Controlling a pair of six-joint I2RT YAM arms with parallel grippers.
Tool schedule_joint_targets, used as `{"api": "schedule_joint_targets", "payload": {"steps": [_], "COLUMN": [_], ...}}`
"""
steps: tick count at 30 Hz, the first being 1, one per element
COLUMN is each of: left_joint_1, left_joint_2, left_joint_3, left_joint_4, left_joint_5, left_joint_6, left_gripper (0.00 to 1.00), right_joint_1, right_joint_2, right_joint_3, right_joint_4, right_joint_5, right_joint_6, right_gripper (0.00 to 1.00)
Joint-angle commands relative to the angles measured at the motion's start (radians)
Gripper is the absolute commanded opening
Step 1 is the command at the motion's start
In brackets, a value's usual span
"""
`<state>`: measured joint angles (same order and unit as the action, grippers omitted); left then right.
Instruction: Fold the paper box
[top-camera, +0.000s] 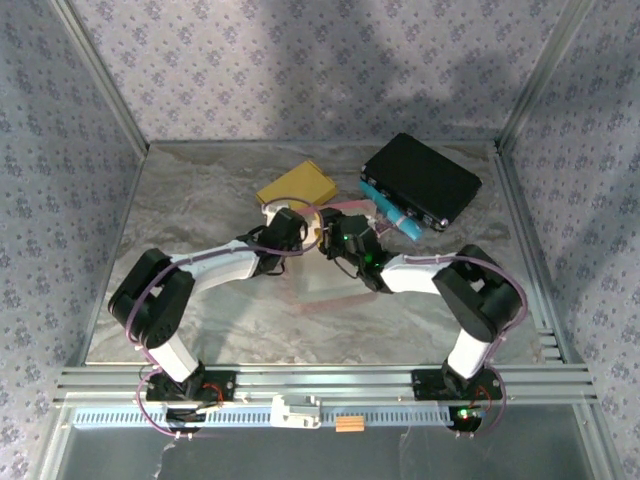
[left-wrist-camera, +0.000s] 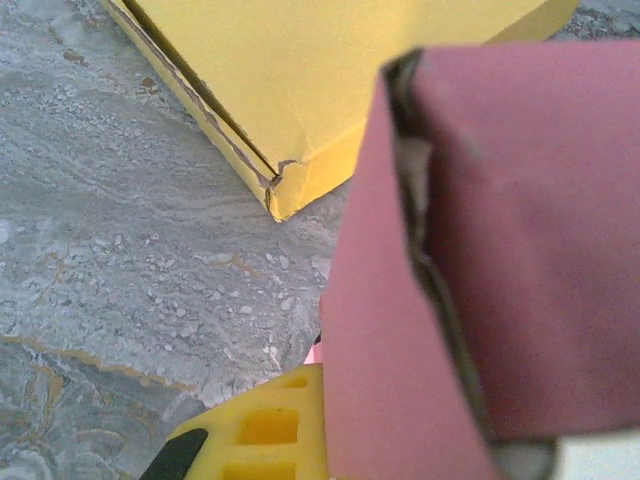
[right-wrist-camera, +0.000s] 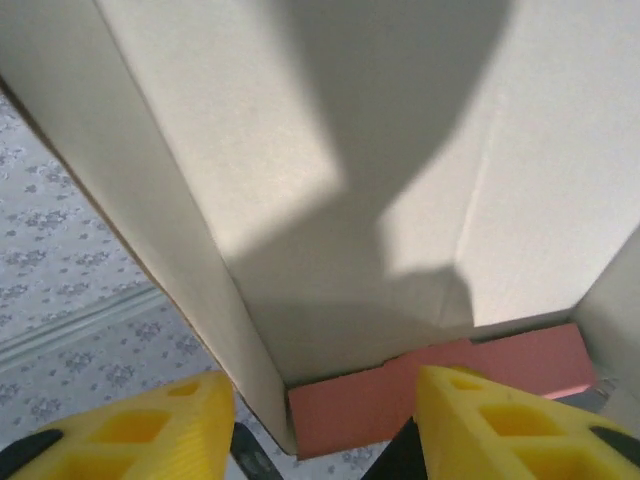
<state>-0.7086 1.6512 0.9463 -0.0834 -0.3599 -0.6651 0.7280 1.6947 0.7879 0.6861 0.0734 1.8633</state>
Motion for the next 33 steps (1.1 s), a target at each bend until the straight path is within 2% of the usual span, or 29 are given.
{"api": "schedule_joint_targets", "payload": {"steps": [1,4,7,10,14,19,25,29,33], "left_joint_1": [-0.005,0.01,0.022,0.023,0.023,0.023,0.026,0.024,0.024], "left_joint_2": [-0.047,-0.063,-0.056,-0.051,-0.089,-0.102,-0.103,-0.097,-0.095], "left_joint_3": [0.034,0.05,0.083,0.119,0.122,0.134,0.133,0.14,0.141], "left_joint_4": [-0.175,-0.274,-0.378,-0.471,-0.545,-0.632,-0.635,-0.639,-0.64], "left_joint_5": [0.009,0.055,0.116,0.149,0.14,0.123,0.127,0.121,0.119], "left_joint_6": [-0.054,-0.087,-0.115,-0.119,-0.107,-0.069,-0.07,-0.072,-0.07], "left_gripper": [0.0,0.0,0.0,0.0,0.0,0.0,0.0,0.0,0.0], "right_joint_1": [-0.077,-0.146,-0.214,-0.261,-0.279,-0.279,-0.246,-0.221,-0.227], "right_joint_2": [-0.127,-0.256,-0.339,-0.338,-0.262,-0.151,0.022,0.081,0.107], "right_joint_3": [-0.01,-0.004,0.078,0.231,0.46,0.562,0.733,0.784,0.784], "right_joint_4": [-0.223,-0.408,-0.689,-1.027,-1.318,-1.341,-1.395,-1.404,-1.396], "right_joint_5": [-0.127,-0.188,-0.276,-0.304,-0.257,-0.285,-0.324,-0.297,-0.32], "right_joint_6": [-0.12,-0.224,-0.367,-0.546,-0.771,-0.869,-0.977,-1.067,-1.069], "right_gripper": [0.62,0.71,0.73,0.72,0.69,0.63,0.63,0.64,0.62]}}
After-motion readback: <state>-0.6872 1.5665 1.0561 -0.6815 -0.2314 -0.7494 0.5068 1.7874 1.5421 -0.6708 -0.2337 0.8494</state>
